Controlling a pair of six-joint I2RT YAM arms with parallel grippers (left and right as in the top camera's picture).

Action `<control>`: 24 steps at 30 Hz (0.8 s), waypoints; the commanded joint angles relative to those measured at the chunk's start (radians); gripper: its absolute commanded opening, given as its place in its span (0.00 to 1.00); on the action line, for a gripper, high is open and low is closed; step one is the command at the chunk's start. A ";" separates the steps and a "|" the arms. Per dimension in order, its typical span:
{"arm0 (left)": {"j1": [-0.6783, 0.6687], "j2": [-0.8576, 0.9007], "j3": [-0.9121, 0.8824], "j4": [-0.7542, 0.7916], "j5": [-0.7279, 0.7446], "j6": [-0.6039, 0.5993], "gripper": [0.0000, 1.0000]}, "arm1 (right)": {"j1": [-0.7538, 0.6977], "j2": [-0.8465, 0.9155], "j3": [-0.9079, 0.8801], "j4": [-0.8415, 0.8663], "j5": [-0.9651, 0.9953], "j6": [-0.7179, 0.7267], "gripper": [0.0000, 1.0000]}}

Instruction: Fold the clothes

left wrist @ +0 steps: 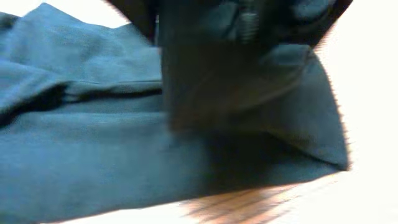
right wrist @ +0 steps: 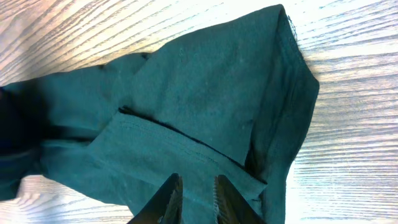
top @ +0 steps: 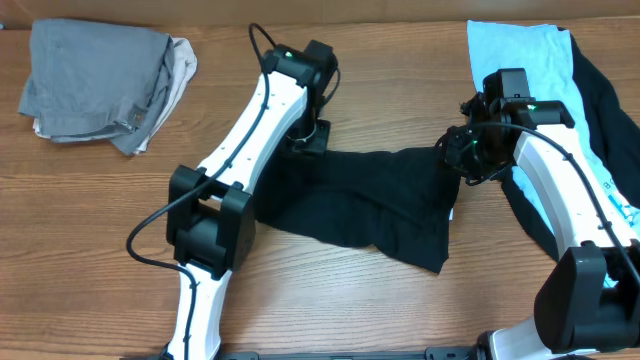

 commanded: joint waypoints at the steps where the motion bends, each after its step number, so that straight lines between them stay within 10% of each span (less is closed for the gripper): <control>1: -0.032 -0.026 0.014 0.008 0.026 0.000 0.90 | -0.001 0.005 -0.005 0.007 -0.005 0.004 0.21; 9: 0.018 -0.042 0.024 -0.032 -0.275 0.003 0.95 | -0.001 0.005 -0.005 -0.003 0.014 0.000 0.27; 17: 0.187 -0.042 -0.043 -0.023 -0.191 -0.004 0.04 | -0.001 0.005 -0.005 0.007 0.014 0.000 0.31; 24: 0.175 -0.042 -0.227 0.042 -0.116 -0.005 0.04 | -0.001 0.005 -0.005 0.007 0.015 0.000 0.31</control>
